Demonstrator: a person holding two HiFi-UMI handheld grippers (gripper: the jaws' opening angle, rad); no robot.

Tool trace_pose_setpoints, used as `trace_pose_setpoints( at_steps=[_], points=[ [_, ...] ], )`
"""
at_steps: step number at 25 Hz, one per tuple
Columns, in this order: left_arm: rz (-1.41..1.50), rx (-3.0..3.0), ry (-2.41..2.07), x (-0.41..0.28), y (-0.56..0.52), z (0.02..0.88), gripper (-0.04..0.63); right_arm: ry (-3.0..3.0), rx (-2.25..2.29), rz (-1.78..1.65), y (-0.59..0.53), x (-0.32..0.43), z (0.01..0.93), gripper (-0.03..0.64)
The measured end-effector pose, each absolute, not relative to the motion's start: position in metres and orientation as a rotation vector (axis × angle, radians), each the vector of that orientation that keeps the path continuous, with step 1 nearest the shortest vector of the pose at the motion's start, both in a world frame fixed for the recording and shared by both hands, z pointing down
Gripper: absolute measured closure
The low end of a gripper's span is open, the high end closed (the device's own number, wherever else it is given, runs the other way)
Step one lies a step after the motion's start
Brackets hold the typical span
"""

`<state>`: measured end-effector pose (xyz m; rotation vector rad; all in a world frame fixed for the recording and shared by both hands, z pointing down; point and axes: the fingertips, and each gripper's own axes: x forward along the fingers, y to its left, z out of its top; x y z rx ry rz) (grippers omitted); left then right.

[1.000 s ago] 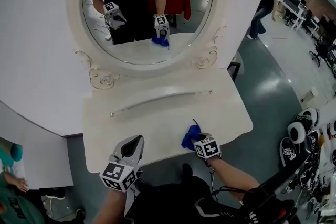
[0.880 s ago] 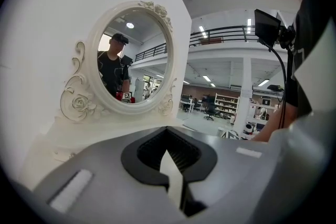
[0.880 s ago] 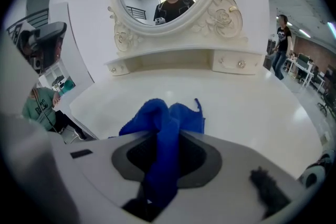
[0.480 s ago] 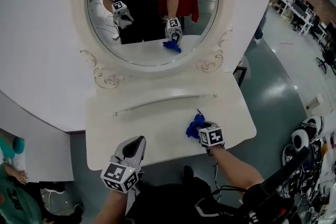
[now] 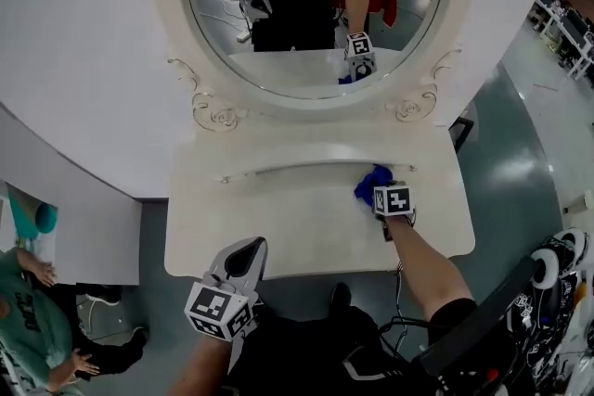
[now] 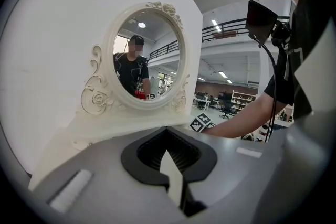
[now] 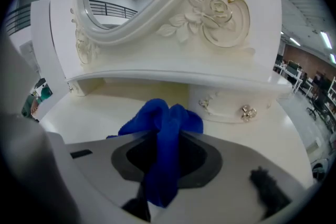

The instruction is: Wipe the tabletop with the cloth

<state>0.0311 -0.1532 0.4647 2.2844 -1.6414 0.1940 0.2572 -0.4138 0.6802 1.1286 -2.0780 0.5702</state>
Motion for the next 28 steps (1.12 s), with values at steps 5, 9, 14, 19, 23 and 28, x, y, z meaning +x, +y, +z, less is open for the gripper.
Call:
trace_pose_setpoints(
  at_steps=[5, 9, 14, 19, 23, 28],
  points=[
    [0.200, 2.307, -1.608, 0.031, -0.152, 0.467, 0.589, -2.103, 1.150, 0.658, -0.388, 0.267, 0.684, 0.511],
    [0.193, 2.363, -1.545, 0.038, -0.155, 0.465, 0.589, -2.087, 1.130, 0.663, -0.347, 0.283, 0.686, 0.511],
    [0.181, 2.417, -1.483, 0.046, -0.159, 0.461, 0.589, -2.083, 1.138, 0.685, -0.292, 0.302, 0.685, 0.511],
    [0.178, 2.457, -1.435, 0.056, -0.162, 0.458, 0.589, -2.084, 1.143, 0.704, -0.249, 0.317, 0.686, 0.511],
    [0.172, 2.459, -1.427, 0.062, -0.161, 0.458, 0.589, -2.083, 1.121, 0.726, -0.230, 0.324, 0.687, 0.511],
    [0.169, 2.452, -1.451, 0.066, -0.163, 0.456, 0.589, -2.058, 1.131, 0.796, -0.250, 0.328, 0.680, 0.511]
  ],
)
